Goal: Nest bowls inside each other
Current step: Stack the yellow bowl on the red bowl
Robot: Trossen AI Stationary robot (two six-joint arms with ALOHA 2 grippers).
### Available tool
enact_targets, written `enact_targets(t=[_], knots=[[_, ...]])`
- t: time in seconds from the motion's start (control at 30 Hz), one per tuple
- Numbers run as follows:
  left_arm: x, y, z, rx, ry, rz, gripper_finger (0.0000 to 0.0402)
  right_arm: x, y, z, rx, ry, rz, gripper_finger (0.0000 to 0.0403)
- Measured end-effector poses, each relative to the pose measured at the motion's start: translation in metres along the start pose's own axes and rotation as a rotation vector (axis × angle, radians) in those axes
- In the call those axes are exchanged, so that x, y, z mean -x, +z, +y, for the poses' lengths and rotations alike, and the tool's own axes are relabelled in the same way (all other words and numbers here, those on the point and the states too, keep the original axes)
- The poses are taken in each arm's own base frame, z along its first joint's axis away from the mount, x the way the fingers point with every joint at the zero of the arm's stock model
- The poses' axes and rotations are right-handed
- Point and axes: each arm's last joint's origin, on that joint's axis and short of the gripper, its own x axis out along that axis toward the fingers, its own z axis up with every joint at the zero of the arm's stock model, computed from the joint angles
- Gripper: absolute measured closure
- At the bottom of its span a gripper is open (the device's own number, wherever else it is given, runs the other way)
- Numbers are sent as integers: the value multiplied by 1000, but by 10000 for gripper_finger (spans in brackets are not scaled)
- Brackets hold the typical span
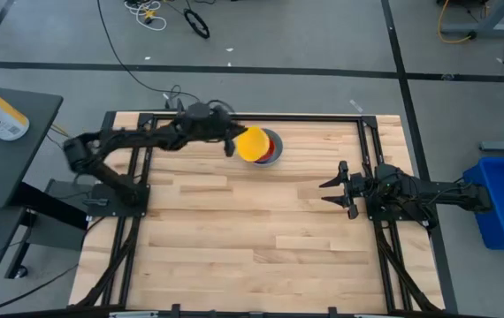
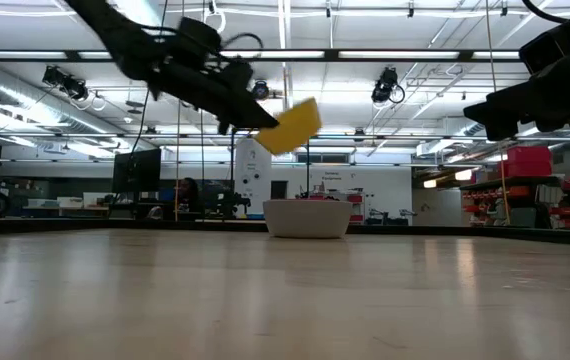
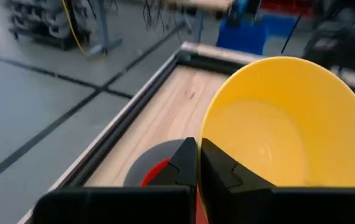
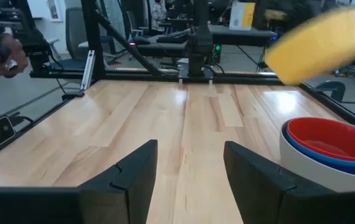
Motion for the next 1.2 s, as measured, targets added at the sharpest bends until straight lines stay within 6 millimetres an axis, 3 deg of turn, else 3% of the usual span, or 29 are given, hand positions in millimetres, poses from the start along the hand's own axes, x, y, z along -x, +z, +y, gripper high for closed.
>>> enact_targets(t=[0.17,0.3,0.47,0.73,0.9,1.03,1.2], knots=[[-46,4,12,0,23,169,396,0,0,0,7,0,0,211],[-66,-4,18,1,85,326,396,0,0,0,7,0,0,213],[-75,-8,22,19,124,405,396,0,0,0,7,0,0,209],[-82,-36,26,58,140,554,396,0,0,0,7,0,0,207],[-84,-36,25,64,149,546,393,0,0,0,7,0,0,212],[-84,-36,24,67,131,546,348,0,0,0,7,0,0,213],[-84,-36,23,54,115,545,255,0,0,0,7,0,0,208]])
